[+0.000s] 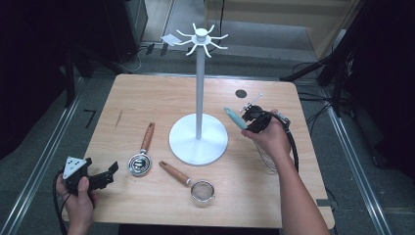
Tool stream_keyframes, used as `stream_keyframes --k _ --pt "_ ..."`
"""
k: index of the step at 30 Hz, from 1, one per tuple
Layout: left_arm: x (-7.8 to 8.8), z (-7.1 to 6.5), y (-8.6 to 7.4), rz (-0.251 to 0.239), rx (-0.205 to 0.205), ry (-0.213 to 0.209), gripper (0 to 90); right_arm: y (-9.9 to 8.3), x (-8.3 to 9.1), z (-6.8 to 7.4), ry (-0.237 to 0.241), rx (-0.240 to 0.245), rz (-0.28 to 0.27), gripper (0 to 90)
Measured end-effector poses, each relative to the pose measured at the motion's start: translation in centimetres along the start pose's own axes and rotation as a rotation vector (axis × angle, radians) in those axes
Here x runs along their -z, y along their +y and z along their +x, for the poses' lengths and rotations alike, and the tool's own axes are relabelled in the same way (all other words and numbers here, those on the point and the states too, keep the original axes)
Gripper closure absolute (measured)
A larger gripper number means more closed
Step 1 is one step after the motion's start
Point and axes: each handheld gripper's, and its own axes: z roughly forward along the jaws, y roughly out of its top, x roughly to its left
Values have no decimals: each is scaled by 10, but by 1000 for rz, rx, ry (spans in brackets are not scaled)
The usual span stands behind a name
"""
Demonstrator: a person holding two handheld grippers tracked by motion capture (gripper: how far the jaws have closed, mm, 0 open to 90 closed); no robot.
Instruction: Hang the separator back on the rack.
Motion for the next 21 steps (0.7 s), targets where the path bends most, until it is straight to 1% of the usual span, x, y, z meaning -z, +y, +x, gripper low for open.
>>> stream_keyframes --k 2,4,5,7,10,11,12,13,18,19,20,21 --pt "0 0 0 0 0 0 0 -1 9 1 10 -6 -58 710" --pt "0 0 0 0 0 0 0 -3 16 3 30 -10 -108 710" --pt "0 0 0 0 0 0 0 -4 19 3 32 -3 -129 710" --pt "0 0 0 0 0 0 0 -5 24 5 36 -5 -161 710" --pt "0 0 0 0 -1 0 0 -9 33 8 57 -18 -229 710" --pt "0 0 0 0 0 0 0 -10 35 9 62 -24 -245 710" --pt "0 0 0 0 0 0 0 -10 35 9 62 -24 -245 710" --pt "0 0 0 0 0 0 0 -14 41 10 71 -34 -314 710" --pt "0 0 0 0 -1 0 0 -22 51 14 92 -59 -410 710" --pt "0 0 0 0 -1 0 0 -22 51 14 92 -59 -410 710" --pt "0 0 0 0 -1 0 0 -25 56 17 99 -68 -455 710" --pt "0 0 0 0 -1 0 0 -25 56 17 99 -68 -455 710"
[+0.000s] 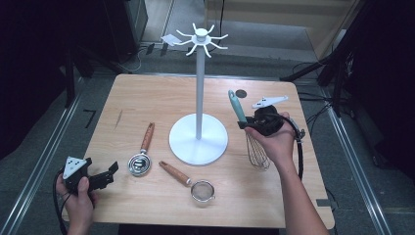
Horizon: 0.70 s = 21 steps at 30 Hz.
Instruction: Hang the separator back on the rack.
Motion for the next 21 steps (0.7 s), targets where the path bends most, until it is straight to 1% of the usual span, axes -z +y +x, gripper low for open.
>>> stream_keyframes --k 1,4,7,12,14,15,21 --pt "0 0 0 0 0 1 0 -1 4 3 19 -10 -40 710" --pt "0 0 0 0 0 1 0 -2 9 7 36 -9 -92 710" --pt "0 0 0 1 -1 2 0 -2 13 12 36 -7 -129 710" --pt "0 0 0 0 -1 2 0 -3 17 22 61 -5 -206 709" --pt "0 0 0 0 -1 1 0 -3 17 23 65 -4 -216 709" --pt "0 0 0 0 -1 1 0 -3 17 28 83 1 -245 709" --pt "0 0 0 -1 -1 1 0 1 19 41 101 11 -301 709"
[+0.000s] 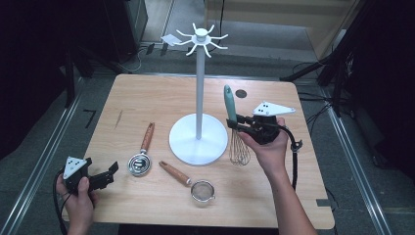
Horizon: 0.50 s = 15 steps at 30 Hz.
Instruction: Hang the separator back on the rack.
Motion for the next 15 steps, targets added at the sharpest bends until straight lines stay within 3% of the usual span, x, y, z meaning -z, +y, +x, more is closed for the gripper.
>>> stream_keyframes --k 15 --pt "0 0 0 0 2 -1 0 17 6 22 45 20 -151 708"
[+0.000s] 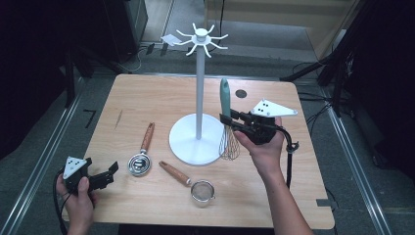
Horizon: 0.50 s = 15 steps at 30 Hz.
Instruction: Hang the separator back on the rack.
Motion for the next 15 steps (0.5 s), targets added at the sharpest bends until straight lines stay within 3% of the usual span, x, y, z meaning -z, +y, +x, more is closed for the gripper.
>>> stream_keyframes --k 7,15 --pt "0 0 0 0 0 0 0 10 3 9 -5 5 -51 708" --pt "0 -1 0 -3 -2 10 0 16 2 14 35 -6 -79 707"
